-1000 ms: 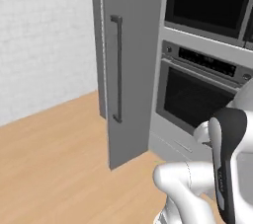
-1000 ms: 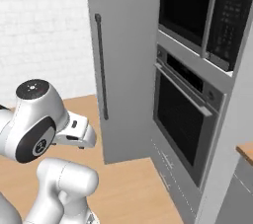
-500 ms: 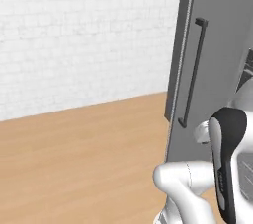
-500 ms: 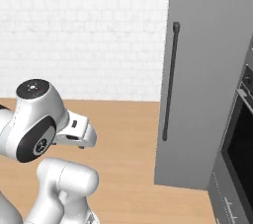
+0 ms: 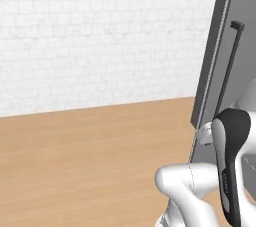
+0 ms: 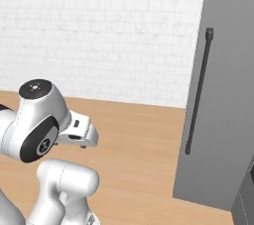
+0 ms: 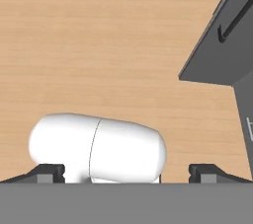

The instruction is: Place one tomato and one steak in each tupperware on the nearby counter, to pack two identical lunches.

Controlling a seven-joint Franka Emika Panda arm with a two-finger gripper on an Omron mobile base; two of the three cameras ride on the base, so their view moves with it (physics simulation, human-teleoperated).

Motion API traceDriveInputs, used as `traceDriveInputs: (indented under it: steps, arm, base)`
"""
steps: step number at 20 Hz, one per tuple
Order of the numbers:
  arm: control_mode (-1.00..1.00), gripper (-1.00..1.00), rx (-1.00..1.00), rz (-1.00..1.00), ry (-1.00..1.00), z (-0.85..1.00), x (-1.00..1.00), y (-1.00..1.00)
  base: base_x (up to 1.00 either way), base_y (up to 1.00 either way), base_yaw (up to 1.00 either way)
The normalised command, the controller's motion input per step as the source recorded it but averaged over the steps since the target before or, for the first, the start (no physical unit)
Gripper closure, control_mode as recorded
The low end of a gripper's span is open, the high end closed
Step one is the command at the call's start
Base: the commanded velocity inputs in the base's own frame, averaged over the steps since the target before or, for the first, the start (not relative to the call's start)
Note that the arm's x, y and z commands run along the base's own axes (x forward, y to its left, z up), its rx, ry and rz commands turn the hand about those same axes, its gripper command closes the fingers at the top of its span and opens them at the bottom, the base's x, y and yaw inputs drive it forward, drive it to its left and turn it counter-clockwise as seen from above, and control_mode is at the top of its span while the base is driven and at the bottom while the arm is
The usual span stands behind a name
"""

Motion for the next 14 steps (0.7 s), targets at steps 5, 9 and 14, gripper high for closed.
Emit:
traceDriveInputs:
  steps: [5,9,14]
  arm:
    - [1.0,-1.0,0.0,0.0,0.0,0.0,0.0,0.0]
    - [1.0,-1.0,0.0,0.0,0.0,0.0,0.0,0.0]
    - [1.0,-1.0,0.0,0.0,0.0,0.0,0.0,0.0]
  base:
    - [1.0,0.58,-0.19]
    - [1.0,1.0,-0.1]
    - [1.0,0.56,0.31]
